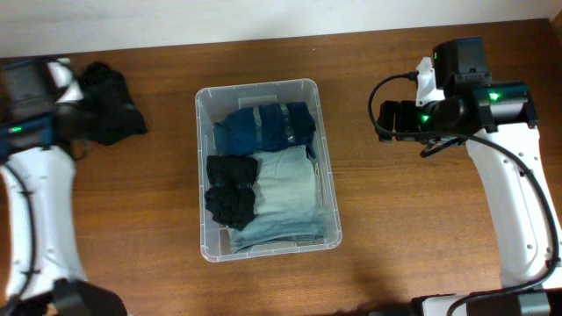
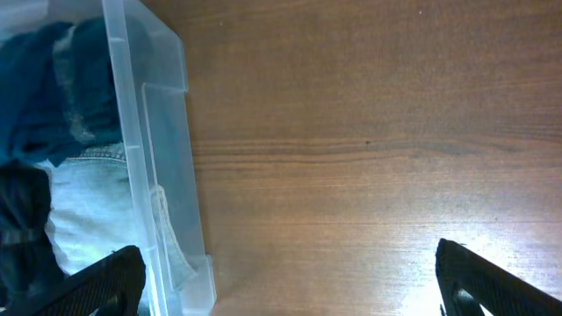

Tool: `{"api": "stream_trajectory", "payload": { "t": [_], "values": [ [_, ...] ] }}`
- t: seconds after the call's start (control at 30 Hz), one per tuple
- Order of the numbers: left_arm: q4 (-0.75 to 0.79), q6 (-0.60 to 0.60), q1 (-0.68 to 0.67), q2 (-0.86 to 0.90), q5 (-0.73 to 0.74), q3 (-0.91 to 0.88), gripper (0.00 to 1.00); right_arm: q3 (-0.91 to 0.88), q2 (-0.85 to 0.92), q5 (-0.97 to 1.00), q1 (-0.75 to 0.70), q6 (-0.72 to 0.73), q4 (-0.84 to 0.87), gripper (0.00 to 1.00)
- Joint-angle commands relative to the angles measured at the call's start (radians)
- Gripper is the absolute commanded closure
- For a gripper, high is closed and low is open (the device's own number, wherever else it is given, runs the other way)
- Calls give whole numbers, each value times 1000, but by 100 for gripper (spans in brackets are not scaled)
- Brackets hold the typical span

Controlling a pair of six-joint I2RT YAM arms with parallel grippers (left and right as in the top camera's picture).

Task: Pack container
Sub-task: 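Move the left gripper back to the second black taped bundle and grasp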

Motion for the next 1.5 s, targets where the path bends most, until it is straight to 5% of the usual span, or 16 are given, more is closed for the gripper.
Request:
{"api": "stream_trajectory", "payload": {
  "t": [0.0, 0.3, 0.5, 1.07, 1.27, 1.3, 1.47],
  "values": [
    [6, 24, 93, 128, 102, 94, 1, 1, 16, 20, -3, -11, -7, 1],
    [-203, 2, 177, 585, 85, 562, 1, 1, 16, 40, -3, -11, -29, 1],
    [-178, -21, 213, 735, 99, 574, 1, 1, 16, 40, -3, -11, -34, 1],
    [35, 23, 205, 983, 518, 573, 2, 1, 17, 40, -3, -11, -43, 2],
    [6, 23, 205, 982, 541, 574, 75, 1, 17, 40, -3, -11, -43, 1],
    [-13, 24, 205, 982, 541, 574, 95, 1, 17, 40, -3, -11, -43, 1],
    [-93, 38, 206, 952, 557, 574, 99, 1, 17, 40, -3, -11, -47, 1]
  ]
}}
